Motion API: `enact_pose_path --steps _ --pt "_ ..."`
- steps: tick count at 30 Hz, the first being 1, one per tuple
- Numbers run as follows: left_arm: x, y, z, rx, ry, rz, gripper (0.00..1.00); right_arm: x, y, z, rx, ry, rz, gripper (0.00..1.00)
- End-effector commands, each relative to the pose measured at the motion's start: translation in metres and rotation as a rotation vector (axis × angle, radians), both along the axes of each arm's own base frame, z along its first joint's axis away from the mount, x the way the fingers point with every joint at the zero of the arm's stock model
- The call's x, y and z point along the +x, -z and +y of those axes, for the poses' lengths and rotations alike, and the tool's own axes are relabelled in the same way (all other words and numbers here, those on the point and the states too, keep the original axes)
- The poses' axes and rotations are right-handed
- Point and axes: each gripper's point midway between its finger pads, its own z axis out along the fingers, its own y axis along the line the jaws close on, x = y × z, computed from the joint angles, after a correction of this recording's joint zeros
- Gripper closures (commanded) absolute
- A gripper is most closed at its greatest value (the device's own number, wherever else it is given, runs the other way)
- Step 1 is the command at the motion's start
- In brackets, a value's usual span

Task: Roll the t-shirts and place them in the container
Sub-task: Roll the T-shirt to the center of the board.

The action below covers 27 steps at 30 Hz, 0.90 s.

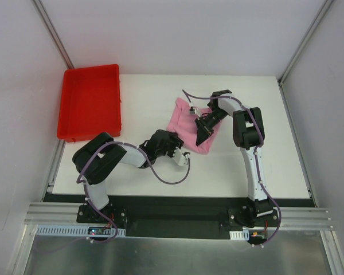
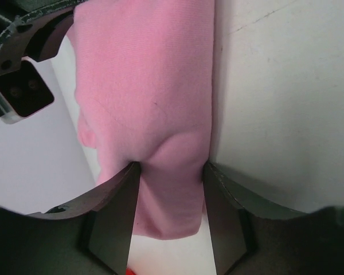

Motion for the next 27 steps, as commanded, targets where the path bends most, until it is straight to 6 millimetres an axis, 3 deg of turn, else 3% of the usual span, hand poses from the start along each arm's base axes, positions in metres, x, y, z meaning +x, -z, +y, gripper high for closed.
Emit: enact_pose_path --steps 1,6,7,12,13,14,16,17,18,19,20,21,23,25,27 --pt "-0.042 0.042 0.01 0.16 0.076 0.343 0.53 -0.035 -0.023 -0.02 -0.1 -0.021 0.233 0.8" --pt "-0.068 0.06 0.024 0.256 0.13 0.454 0.54 -0.032 -0.034 -0.023 -0.038 -0.003 0.197 0.51" --pt "-0.07 0.06 0.024 0.258 0.128 0.466 0.53 -0.029 -0.043 -0.026 -0.018 0.017 0.176 0.02" --pt "-0.09 0.048 0.028 0.249 0.119 0.569 0.54 -0.018 -0.085 -0.048 0.057 0.102 0.045 0.04" --pt "-0.092 0.044 0.027 0.248 0.112 0.586 0.53 -0.015 -0.089 -0.06 0.053 0.131 0.021 0.04" --pt "-0.093 0.036 0.024 0.241 0.105 0.603 0.53 -0.012 -0.106 -0.066 0.06 0.148 -0.052 0.04" --pt "-0.112 0.033 0.028 0.265 0.073 0.719 0.53 0.002 -0.118 -0.083 0.067 0.216 -0.164 0.04" --pt "-0.11 0.025 0.021 0.232 0.026 0.753 0.53 -0.002 -0.13 -0.089 0.057 0.243 -0.222 0.04" --pt "-0.111 0.022 0.019 0.22 0.006 0.78 0.53 0.013 -0.13 -0.099 0.035 0.258 -0.348 0.04" --pt "-0.111 0.018 0.016 0.214 -0.012 0.812 0.53 0.003 -0.121 -0.101 0.01 0.276 -0.346 0.04" --pt "-0.111 0.016 0.014 0.196 -0.056 0.844 0.52 0.001 -0.139 -0.104 0.002 0.278 -0.472 0.04" --pt "-0.109 0.016 0.013 0.195 -0.076 0.856 0.52 0.021 -0.136 -0.112 -0.041 0.289 -0.623 0.04" --pt "-0.098 0.017 0.008 0.192 -0.12 0.86 0.52 0.018 -0.124 -0.116 -0.063 0.32 -0.711 0.04" --pt "-0.084 0.015 0.003 0.186 -0.146 0.84 0.52 0.004 -0.137 -0.111 -0.009 0.289 -0.767 0.04" --pt "-0.078 0.012 0.0 0.173 -0.162 0.838 0.52 -0.016 -0.128 -0.099 0.018 0.207 -0.769 0.04"
